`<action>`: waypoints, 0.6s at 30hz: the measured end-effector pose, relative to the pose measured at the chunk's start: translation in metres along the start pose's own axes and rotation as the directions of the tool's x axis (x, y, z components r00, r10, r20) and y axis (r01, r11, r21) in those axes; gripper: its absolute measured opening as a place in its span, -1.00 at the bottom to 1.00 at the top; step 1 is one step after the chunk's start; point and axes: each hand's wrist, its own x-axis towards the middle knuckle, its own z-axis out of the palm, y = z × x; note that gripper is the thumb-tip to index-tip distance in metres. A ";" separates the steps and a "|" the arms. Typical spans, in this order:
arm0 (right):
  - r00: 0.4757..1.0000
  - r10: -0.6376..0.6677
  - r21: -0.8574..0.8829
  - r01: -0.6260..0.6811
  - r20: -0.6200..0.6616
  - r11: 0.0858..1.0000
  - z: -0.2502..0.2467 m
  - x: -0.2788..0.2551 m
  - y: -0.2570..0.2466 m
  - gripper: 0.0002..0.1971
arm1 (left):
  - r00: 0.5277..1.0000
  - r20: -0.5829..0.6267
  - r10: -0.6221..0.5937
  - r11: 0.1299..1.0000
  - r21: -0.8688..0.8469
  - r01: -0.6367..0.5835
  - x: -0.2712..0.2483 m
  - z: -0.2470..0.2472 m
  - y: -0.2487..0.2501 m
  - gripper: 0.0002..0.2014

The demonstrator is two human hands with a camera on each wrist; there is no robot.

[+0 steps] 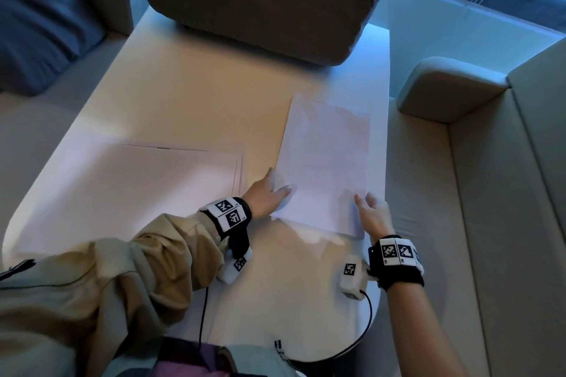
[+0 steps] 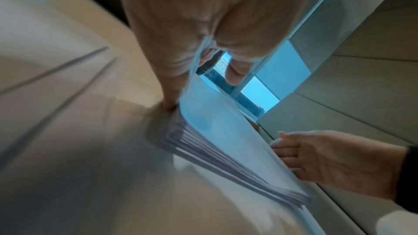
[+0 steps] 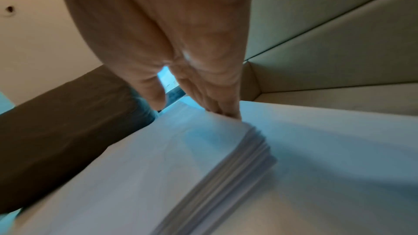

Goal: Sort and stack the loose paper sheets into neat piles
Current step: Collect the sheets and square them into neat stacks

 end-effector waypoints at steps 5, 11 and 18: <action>1.000 -0.020 0.004 0.020 -0.022 1.000 -0.006 -0.012 -0.020 -0.62 | 0.999 -0.027 0.026 1.000 -0.011 -0.026 0.000 0.005 0.002 -0.26; 0.996 -0.027 -0.071 0.021 -0.083 0.997 -0.005 -0.014 -0.026 -0.64 | 0.996 -0.079 0.040 0.996 -0.074 -0.046 0.013 0.004 -0.005 -0.32; 0.911 -0.288 -0.112 0.266 -0.296 0.957 0.017 -0.059 -0.054 -0.71 | 0.898 -0.411 0.155 0.967 -0.124 -0.223 -0.005 -0.038 -0.023 -0.70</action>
